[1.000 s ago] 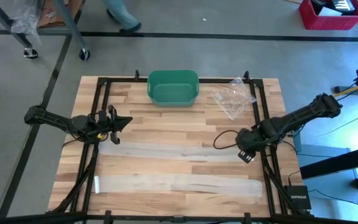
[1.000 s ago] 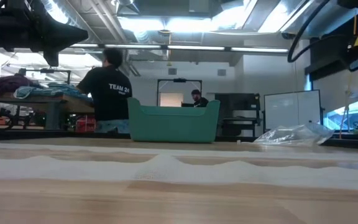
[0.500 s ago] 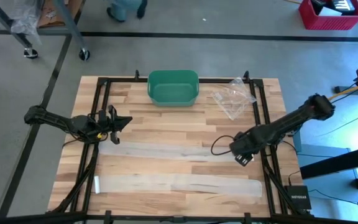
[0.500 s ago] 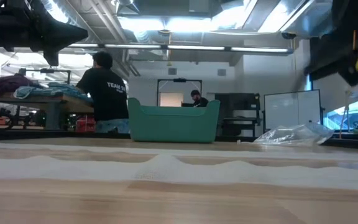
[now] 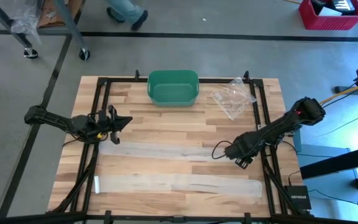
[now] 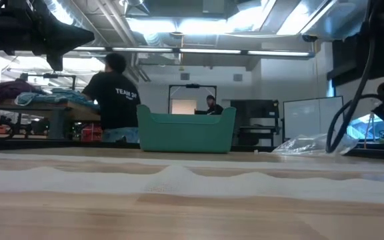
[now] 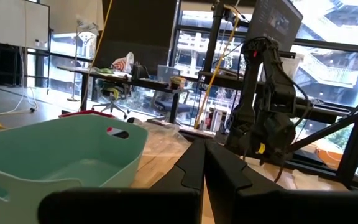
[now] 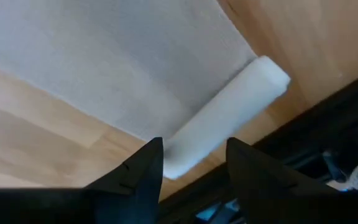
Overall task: Roll bandage
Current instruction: Roll the top white bandage
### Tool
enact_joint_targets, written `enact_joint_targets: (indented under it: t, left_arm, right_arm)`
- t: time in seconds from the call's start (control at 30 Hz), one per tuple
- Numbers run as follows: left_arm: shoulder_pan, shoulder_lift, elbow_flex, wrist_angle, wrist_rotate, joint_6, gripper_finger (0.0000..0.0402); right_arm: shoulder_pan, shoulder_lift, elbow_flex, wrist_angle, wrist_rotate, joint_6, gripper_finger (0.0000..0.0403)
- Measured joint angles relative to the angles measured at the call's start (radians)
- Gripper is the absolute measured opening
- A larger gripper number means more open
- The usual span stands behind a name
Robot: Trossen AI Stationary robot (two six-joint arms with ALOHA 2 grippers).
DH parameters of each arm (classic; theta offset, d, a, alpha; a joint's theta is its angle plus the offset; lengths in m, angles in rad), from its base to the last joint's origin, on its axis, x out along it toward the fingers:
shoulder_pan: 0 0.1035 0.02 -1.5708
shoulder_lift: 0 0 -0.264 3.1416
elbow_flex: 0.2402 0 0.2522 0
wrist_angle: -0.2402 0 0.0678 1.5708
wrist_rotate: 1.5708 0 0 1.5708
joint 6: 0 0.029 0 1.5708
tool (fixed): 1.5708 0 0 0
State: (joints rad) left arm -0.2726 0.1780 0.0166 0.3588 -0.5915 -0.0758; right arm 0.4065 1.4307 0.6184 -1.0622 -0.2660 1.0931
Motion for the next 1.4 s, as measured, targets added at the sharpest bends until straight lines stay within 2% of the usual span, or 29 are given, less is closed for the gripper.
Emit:
enact_joint_targets:
  t: [0.3,0.43,0.7,0.8,0.93,1.07,1.27,1.4]
  left_arm:
    - [0.000,0.000,0.000,-0.001,0.000,-0.003,0.0004]
    - [0.000,0.000,0.000,-0.002,0.000,-0.003,0.0004]
    - [0.000,0.000,0.000,0.002,0.000,-0.003,0.0004]
    - [0.000,0.001,0.000,0.031,0.000,-0.003,0.0004]
    - [-0.004,0.027,0.049,0.045,0.005,-0.004,0.0004]
    - [-0.032,0.169,0.145,0.022,0.013,-0.003,0.0004]
    - [-0.058,0.572,0.406,0.020,0.013,0.084,0.0004]
    - [-0.072,0.836,0.624,-0.003,0.017,0.190,0.0004]
  right_arm:
    - [0.000,-0.002,-0.037,0.091,0.027,-0.007,0.0174]
    - [0.000,-0.001,-0.022,0.063,0.044,-0.035,0.0139]
    - [0.000,-0.002,0.122,-0.093,0.149,-0.120,0.0043]
    - [0.000,-0.002,0.200,-0.147,0.215,-0.165,0.0031]
    - [0.002,-0.002,0.326,-0.224,0.370,-0.256,0.0038]
    - [0.037,-0.003,0.442,-0.284,0.574,-0.366,0.0040]
    - [0.101,-0.003,0.554,-0.324,0.868,-0.471,0.0036]
    - [0.138,-0.003,0.594,-0.324,0.969,-0.501,0.0039]
